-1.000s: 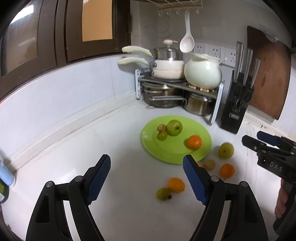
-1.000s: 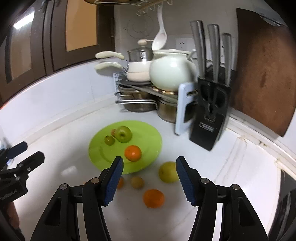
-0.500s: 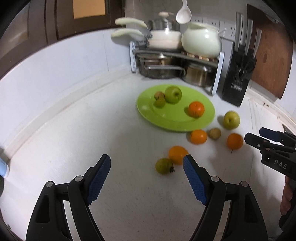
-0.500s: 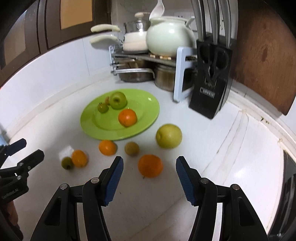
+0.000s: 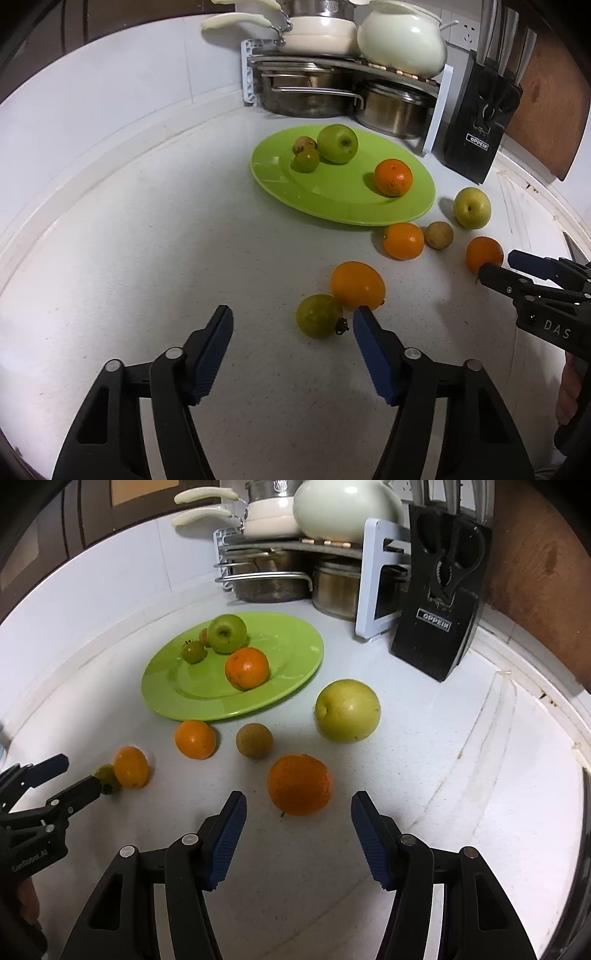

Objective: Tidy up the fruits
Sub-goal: 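Grasp another small green citrus with the left tool while the right tool grasps an orange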

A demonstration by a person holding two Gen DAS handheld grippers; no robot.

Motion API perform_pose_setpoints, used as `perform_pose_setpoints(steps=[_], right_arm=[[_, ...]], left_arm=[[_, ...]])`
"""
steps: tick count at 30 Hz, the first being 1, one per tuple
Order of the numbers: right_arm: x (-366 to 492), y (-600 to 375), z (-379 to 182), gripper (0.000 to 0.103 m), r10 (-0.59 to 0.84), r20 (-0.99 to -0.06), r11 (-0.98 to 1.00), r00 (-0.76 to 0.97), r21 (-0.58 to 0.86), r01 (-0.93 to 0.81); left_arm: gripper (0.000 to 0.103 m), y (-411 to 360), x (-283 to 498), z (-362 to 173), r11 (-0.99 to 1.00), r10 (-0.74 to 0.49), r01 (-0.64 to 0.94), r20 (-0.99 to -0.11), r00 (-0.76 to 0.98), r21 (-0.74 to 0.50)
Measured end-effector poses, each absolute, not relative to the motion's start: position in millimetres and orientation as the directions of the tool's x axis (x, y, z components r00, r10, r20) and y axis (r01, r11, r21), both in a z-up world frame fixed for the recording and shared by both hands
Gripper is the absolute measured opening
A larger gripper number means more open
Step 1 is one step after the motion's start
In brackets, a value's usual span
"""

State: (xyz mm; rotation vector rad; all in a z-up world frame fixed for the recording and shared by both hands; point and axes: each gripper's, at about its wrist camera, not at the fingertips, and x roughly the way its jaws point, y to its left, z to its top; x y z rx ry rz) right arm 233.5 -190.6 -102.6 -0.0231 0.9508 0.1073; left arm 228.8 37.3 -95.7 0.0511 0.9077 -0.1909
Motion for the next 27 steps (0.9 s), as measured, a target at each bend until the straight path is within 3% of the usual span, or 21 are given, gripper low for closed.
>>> perform_pose_setpoints(steps=[6, 12, 16, 27], right_arm=[[240.2, -191.3, -109.1, 0.059, 0.107, -0.815, 0.992, 0.569, 0.046, -0.121], [246.8, -192.8, -112.4, 0.051, 0.127, -0.816, 0.990, 0.563, 0.065, -0.128], [248.7, -194.9, -112.4, 0.043, 0.124, -0.813, 0.990, 0.569, 0.063, -0.126], [248.1, -194.9, -110.9, 0.042, 0.139, -0.808, 0.988, 0.573, 0.076, -0.132]], left_arm=[[0.050, 33.2, 236.3, -101.9, 0.977, -0.177, 0.200, -0.797, 0.577, -0.072], [0.033, 29.6, 239.3, -103.4, 0.969, -0.216, 0.223, -0.801, 0.558, -0.106], [0.031, 26.7, 238.5, -102.8, 0.968, -0.214, 0.229, -0.799, 0.562, -0.099], [0.027, 26.9, 234.9, -94.3, 0.969, -0.213, 0.227, -0.781, 0.587, -0.094]])
